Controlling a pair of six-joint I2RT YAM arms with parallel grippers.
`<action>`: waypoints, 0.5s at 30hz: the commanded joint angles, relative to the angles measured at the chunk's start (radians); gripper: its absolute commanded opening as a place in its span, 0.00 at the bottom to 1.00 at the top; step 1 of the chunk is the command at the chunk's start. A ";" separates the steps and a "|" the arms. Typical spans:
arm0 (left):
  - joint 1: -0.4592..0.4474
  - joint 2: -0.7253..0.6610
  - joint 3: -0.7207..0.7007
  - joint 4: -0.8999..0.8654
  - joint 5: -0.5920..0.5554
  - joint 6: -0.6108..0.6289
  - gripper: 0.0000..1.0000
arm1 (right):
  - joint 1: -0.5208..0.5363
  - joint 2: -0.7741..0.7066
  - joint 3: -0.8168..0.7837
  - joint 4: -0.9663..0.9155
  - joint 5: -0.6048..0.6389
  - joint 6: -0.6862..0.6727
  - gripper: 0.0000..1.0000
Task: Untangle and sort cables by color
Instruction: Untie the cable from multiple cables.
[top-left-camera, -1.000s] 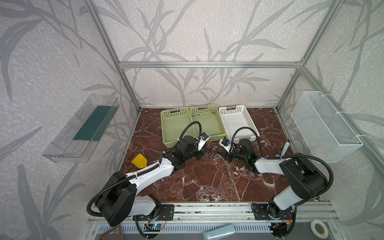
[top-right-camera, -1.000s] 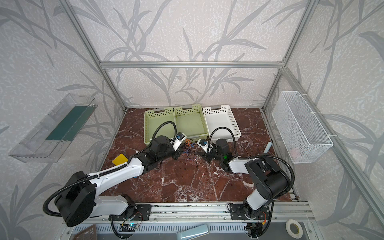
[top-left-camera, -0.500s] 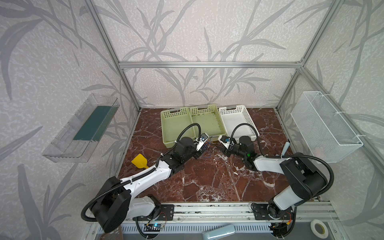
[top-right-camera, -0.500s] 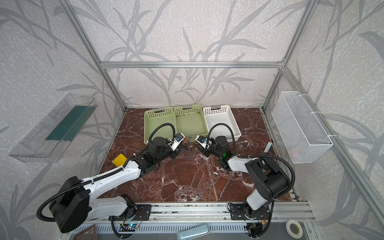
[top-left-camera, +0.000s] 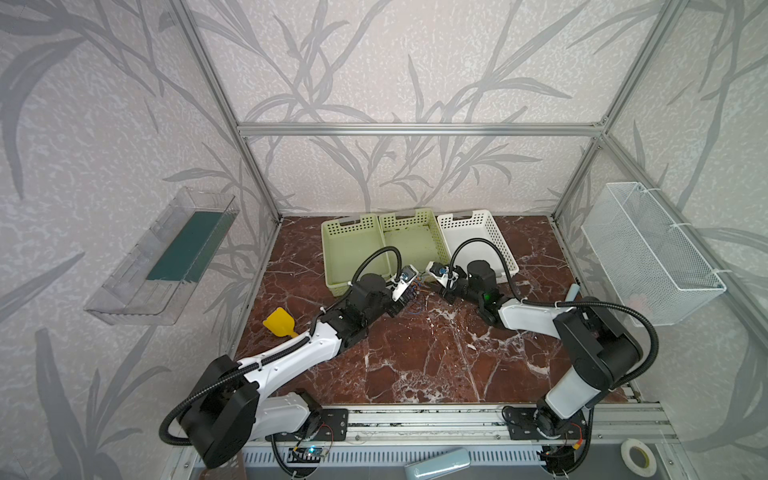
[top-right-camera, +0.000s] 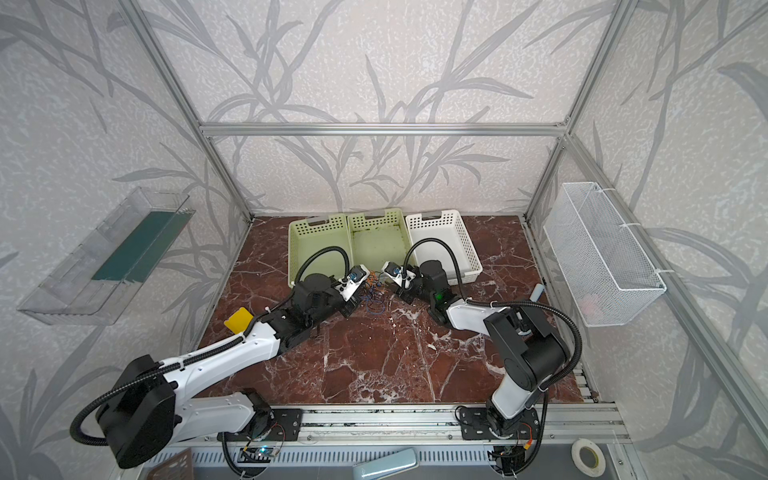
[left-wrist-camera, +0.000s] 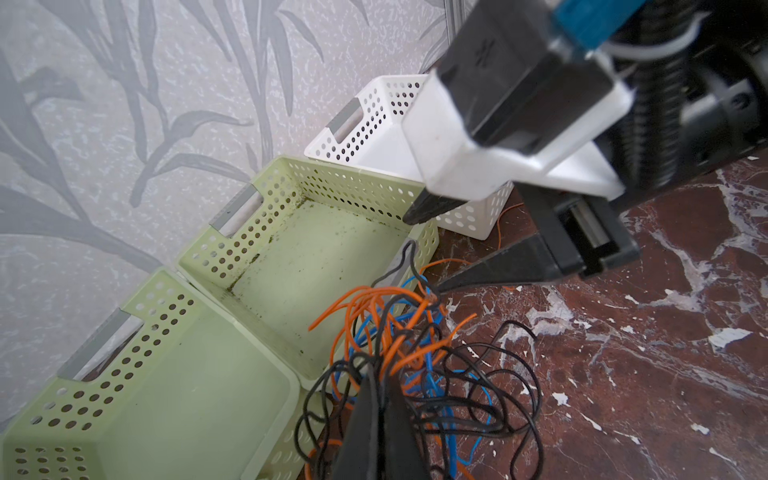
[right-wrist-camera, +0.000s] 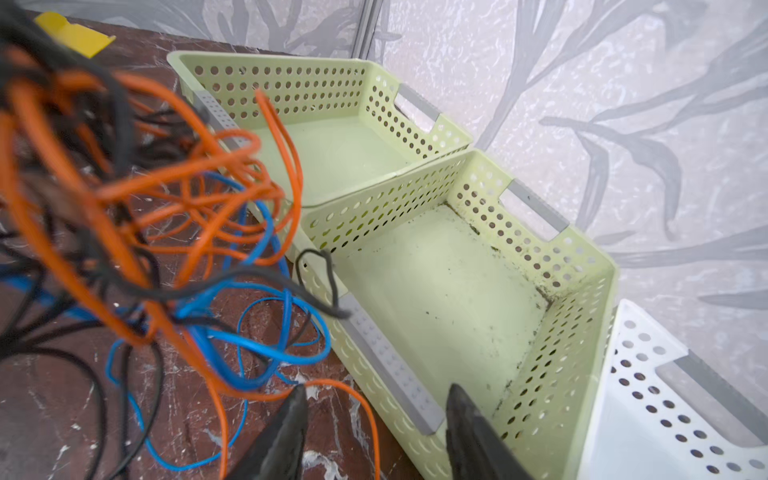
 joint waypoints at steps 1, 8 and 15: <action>-0.003 -0.034 -0.003 0.039 0.005 0.017 0.00 | 0.002 0.019 0.026 0.000 -0.074 -0.004 0.53; -0.004 -0.045 0.005 0.033 0.013 0.015 0.00 | -0.003 0.063 0.014 0.028 -0.085 -0.012 0.54; -0.003 -0.043 -0.001 0.021 0.014 0.000 0.00 | -0.002 0.087 0.060 0.063 0.026 0.000 0.32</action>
